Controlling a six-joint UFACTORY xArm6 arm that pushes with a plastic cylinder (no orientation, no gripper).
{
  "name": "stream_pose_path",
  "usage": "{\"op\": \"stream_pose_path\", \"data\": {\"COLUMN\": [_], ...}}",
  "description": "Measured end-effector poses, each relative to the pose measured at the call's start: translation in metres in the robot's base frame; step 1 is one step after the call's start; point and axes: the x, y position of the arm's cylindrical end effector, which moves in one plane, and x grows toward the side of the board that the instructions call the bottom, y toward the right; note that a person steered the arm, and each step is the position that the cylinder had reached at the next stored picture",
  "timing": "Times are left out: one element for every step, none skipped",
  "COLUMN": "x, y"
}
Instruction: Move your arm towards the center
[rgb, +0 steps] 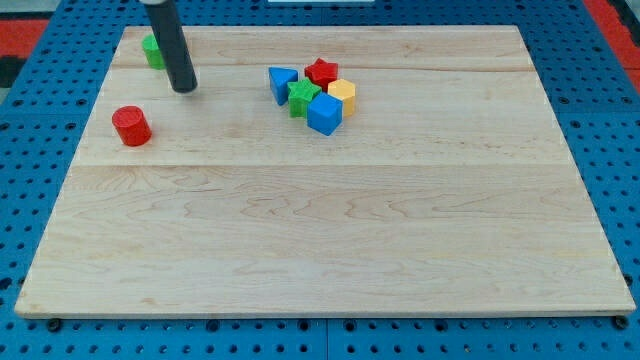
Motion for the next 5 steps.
{"op": "stream_pose_path", "data": {"x": [0.053, 0.086, 0.086, 0.057, 0.046], "y": [0.051, 0.132, 0.231, 0.236, 0.204]}}
